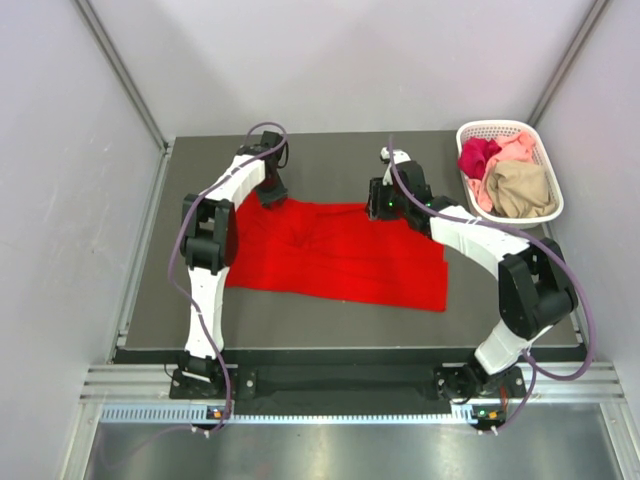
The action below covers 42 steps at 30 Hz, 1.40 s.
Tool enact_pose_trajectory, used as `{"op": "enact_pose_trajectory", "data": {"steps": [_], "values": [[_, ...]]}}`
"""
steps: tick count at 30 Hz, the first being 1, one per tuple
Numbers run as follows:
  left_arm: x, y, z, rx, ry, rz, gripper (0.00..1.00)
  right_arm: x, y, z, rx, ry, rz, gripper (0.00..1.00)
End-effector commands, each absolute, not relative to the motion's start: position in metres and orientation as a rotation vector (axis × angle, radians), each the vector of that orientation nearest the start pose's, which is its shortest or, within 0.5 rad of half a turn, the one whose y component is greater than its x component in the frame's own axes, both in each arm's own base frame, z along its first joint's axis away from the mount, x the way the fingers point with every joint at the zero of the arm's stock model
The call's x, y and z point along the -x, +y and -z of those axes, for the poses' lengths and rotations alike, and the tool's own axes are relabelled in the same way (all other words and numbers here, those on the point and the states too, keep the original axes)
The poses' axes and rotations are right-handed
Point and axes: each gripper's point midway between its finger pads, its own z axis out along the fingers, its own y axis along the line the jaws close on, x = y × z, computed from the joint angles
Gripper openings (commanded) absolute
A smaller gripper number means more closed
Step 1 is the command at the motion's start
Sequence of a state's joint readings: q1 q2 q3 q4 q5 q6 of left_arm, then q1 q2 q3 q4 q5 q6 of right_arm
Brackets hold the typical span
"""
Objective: Fold and stack the t-shirts
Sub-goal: Fold the tshirt
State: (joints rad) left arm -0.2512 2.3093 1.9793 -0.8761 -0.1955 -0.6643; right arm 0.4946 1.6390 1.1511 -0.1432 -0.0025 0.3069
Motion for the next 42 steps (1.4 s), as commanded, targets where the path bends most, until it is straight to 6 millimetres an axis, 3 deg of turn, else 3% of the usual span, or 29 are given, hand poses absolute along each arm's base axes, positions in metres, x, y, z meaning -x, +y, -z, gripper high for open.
{"op": "enact_pose_trajectory", "data": {"steps": [1,8,11,12,14,21,29,32,33,37,42], "values": [[-0.501,-0.120,-0.047,0.632,2.645,0.003,0.38,-0.402,0.234,-0.160,0.229,2.151,-0.468,0.43],[-0.501,-0.122,-0.045,0.621,2.657,0.008,0.36,-0.404,0.230,-0.162,0.213,2.145,-0.444,0.43],[-0.500,-0.123,-0.052,0.612,2.652,0.015,0.20,-0.404,0.230,-0.164,0.209,2.141,-0.445,0.43],[-0.500,-0.122,-0.054,0.614,2.649,0.016,0.09,-0.403,0.230,-0.164,0.207,2.142,-0.444,0.43],[-0.501,-0.121,-0.064,0.611,2.632,0.020,0.00,-0.404,0.228,-0.163,0.201,2.144,-0.439,0.43],[-0.495,-0.117,-0.092,0.594,2.600,0.015,0.00,-0.406,0.219,-0.162,0.163,2.166,-0.390,0.44],[-0.475,-0.099,-0.113,0.564,2.580,-0.065,0.00,-0.428,0.166,-0.147,-0.151,2.304,-0.200,0.44],[-0.468,-0.091,-0.119,0.558,2.577,-0.099,0.00,-0.442,0.137,-0.144,-0.383,2.303,-0.063,0.46],[-0.465,-0.089,-0.120,0.559,2.576,-0.107,0.00,-0.437,0.127,-0.138,-0.486,2.330,-0.023,0.47],[-0.456,-0.084,-0.136,0.547,2.551,-0.099,0.00,-0.460,0.092,-0.134,-0.735,2.290,0.094,0.49],[-0.443,-0.077,-0.143,0.508,2.540,-0.089,0.00,-0.477,0.067,-0.123,-0.962,2.233,0.163,0.50]]}}
